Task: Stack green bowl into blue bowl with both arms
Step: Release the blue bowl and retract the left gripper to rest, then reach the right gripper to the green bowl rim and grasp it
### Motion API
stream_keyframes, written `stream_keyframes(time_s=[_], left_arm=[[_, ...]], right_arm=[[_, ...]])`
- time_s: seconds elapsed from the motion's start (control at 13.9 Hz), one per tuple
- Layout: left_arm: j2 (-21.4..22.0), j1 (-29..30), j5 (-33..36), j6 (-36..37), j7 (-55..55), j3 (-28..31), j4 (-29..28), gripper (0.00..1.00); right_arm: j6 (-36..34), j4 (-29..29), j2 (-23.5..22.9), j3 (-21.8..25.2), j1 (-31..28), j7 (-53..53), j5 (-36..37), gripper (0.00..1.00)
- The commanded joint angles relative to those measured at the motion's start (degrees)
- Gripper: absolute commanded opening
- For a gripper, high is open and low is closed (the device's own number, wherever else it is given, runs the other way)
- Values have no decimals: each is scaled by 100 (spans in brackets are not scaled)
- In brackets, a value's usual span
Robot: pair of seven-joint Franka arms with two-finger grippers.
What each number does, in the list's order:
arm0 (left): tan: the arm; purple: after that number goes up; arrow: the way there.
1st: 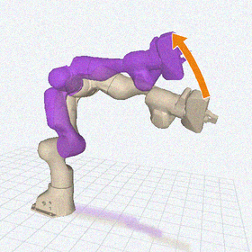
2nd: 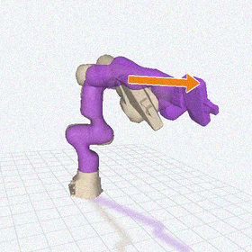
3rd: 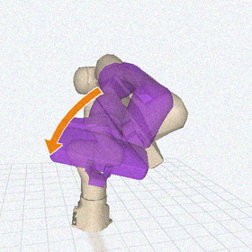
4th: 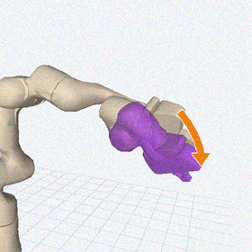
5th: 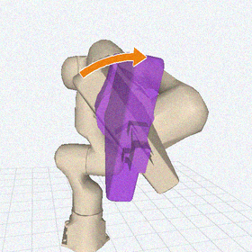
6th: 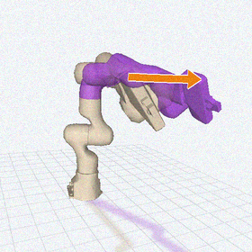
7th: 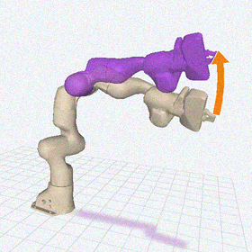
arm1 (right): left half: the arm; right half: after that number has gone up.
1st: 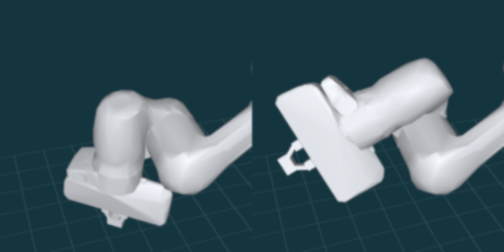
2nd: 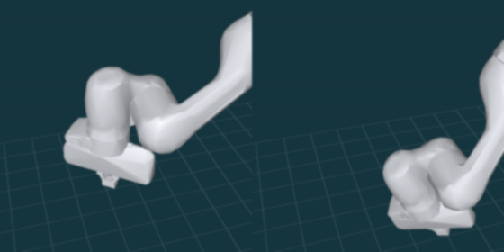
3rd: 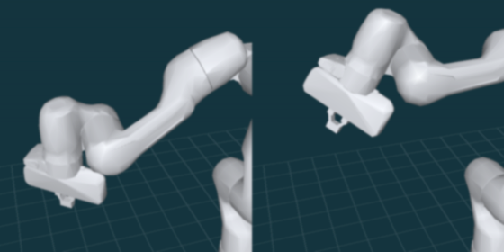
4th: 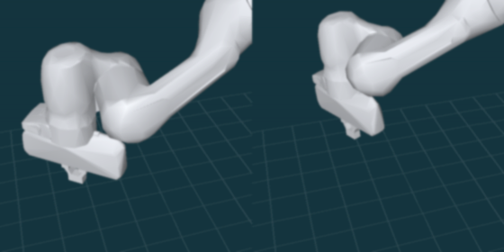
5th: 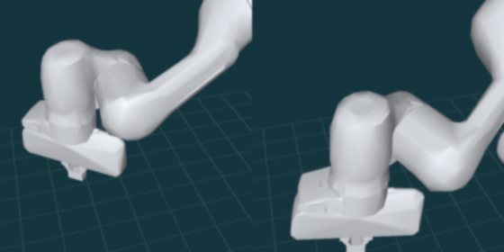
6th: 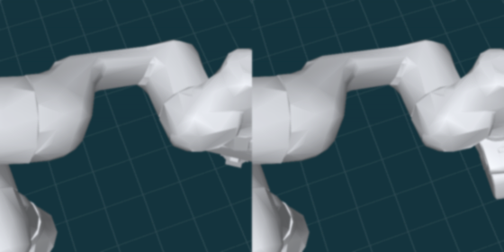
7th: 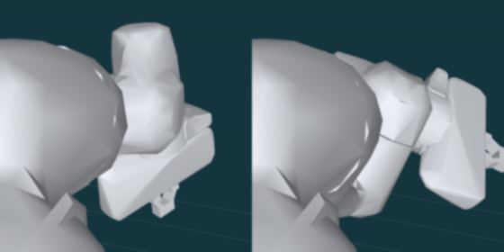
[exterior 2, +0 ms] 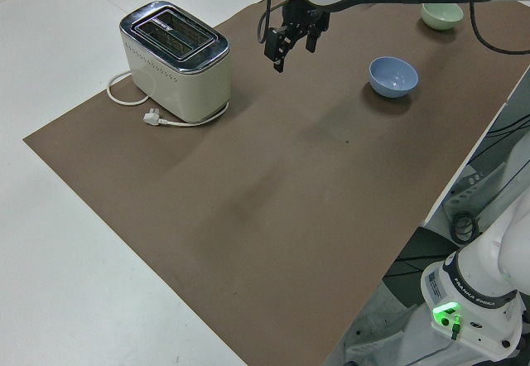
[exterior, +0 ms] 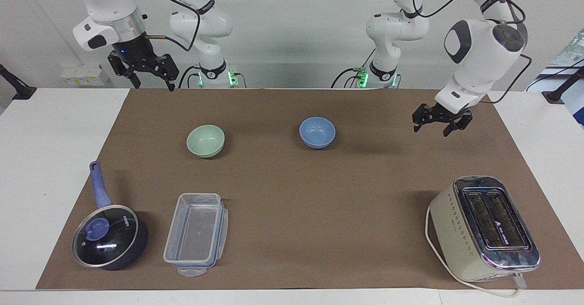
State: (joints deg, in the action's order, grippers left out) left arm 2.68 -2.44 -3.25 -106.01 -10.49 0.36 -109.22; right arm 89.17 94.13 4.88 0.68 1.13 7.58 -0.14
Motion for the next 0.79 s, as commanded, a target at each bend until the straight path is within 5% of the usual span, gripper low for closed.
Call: stream_keyframes(time_s=[0.0,0.36,0.72], left_arm=[[-303,94,403,649,-76,-71,760,100],[-654,103,413,1599,-67,-79,1859,100],[-646,103,343,1531,126,-53,1984,100]], right_arm=[[495,692,312,-24,-60,-247,-188,100],[1523,1949,497,-15,-86,-538,-206,100],[3077,3329,296,-15,-165,-626,-214,100]])
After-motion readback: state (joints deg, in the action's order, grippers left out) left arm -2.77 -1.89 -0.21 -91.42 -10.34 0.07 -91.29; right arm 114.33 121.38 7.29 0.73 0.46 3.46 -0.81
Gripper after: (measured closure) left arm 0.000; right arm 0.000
